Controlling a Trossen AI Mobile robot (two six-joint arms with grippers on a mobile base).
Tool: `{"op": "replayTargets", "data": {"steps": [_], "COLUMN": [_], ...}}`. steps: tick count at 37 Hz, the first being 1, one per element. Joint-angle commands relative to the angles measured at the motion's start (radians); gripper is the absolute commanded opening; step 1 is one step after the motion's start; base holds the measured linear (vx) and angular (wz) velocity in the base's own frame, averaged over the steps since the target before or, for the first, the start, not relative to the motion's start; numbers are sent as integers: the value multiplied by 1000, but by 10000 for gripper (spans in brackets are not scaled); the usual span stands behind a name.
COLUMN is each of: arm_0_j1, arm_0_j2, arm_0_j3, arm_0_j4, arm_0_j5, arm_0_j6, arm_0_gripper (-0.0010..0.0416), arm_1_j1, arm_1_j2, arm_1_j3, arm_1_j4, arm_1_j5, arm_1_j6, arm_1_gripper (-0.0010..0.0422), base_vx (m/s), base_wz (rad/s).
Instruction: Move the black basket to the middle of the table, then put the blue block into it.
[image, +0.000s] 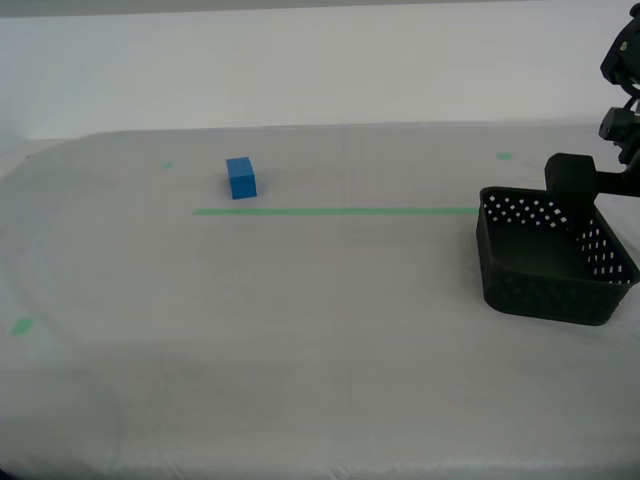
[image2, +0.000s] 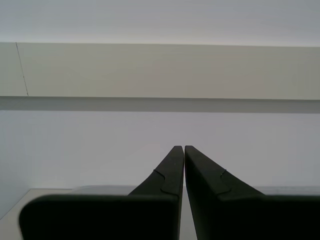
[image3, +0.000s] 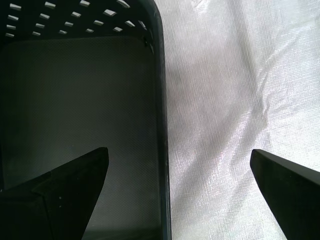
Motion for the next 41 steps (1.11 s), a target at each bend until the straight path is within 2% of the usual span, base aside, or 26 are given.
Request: {"op": "replayTargets", "data": {"steps": [1,17,25,41], "arm_0_j1": [16,55,59,66], "arm_0_j2": [0,0,0,0], "arm_0_j3": [0,-30,-69,-79], "arm_0_j4": [3,53,92,97], "arm_0_j5": [29,65,66,78], "arm_0_j6": [0,1,1,-9], "arm_0_gripper": [397,398,398,396], "arm_1_j1": [0,0,0,0], "arm_1_j2": [0,0,0,0], "arm_1_j3": [0,0,0,0], "arm_1_j4": [6,6,6,6], "arm_1_j5": [-1,-1,-1,-1], "arm_1_j6": [2,2,2,2], "arm_1_gripper": [0,0,0,0], "base_vx": [0,0,0,0], "base_wz": [0,0,0,0]}}
